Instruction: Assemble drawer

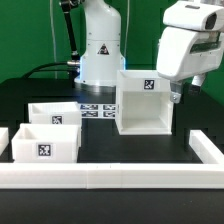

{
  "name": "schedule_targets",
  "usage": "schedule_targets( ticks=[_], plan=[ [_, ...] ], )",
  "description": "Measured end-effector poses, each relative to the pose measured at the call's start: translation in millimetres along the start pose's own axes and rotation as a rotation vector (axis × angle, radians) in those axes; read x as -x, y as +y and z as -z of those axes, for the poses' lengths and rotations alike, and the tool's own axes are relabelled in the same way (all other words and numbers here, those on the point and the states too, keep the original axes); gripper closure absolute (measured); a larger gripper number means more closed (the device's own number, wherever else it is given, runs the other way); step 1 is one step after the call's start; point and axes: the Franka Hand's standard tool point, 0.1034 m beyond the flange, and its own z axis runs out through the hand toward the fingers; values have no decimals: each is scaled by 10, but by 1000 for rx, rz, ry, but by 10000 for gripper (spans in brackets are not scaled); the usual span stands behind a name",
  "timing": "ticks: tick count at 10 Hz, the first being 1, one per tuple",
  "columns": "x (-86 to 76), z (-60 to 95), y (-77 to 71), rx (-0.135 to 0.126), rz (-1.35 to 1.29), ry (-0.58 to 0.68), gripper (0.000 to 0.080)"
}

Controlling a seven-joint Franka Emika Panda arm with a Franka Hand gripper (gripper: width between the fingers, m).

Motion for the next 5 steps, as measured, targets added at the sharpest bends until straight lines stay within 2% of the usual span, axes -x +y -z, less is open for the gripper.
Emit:
schedule_targets(
  ticks=[5],
  plan=[
    [15,11,14,-2,-1,0,150]
  ],
)
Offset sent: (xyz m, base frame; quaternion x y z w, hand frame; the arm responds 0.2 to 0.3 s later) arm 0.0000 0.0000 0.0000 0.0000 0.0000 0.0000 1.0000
